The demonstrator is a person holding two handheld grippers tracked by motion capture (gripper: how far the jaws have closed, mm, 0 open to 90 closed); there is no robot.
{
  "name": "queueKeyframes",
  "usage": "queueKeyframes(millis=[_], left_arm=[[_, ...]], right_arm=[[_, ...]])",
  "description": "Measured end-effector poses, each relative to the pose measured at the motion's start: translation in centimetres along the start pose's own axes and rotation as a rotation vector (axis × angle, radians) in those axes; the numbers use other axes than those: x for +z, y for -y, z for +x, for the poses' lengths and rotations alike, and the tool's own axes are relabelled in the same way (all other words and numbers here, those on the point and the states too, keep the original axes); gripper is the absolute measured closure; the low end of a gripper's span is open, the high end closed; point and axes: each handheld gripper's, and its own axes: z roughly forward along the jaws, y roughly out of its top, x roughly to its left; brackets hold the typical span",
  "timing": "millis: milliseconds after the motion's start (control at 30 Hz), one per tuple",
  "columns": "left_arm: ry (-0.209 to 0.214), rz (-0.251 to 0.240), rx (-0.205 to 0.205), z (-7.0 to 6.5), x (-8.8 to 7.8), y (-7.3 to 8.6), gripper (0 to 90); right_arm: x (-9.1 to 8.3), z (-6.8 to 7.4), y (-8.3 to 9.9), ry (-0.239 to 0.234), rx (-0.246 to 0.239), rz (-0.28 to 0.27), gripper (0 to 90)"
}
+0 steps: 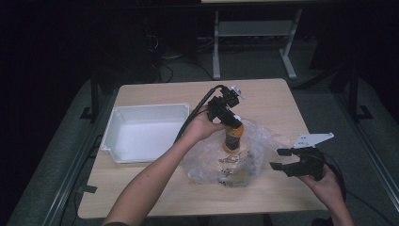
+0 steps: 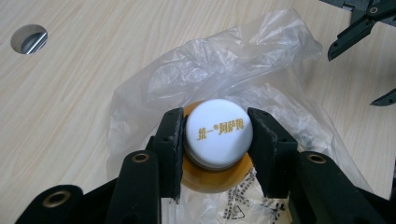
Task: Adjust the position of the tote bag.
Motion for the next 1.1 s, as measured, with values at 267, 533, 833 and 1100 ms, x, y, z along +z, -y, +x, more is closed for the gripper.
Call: queueKeyframes(millis=[267, 533, 833, 1100], left_arm=[[-0.008, 0.01, -0.004, -0.11, 0.18, 0.01, 57.0], [-0.018, 0.009, 0.011, -0.23, 0.14, 0.01, 58.4], [-0.022, 0.015, 0.011, -0.35, 0.1, -0.06, 59.2], [-0.028, 0.018, 0.016, -0.51, 0.06, -0.09, 59.2]], right_arm=[[-0.07, 0.03, 0.0, -0.001, 0.006, 0.0, 35.9], [-0.03, 0.02, 0.01, -0.001, 0.001, -0.002, 35.9], [0.07, 0.05, 0.03, -0.001, 0.002, 0.002, 35.8], [0.16, 0.11, 0.02, -0.003, -0.003, 0.001, 35.2]])
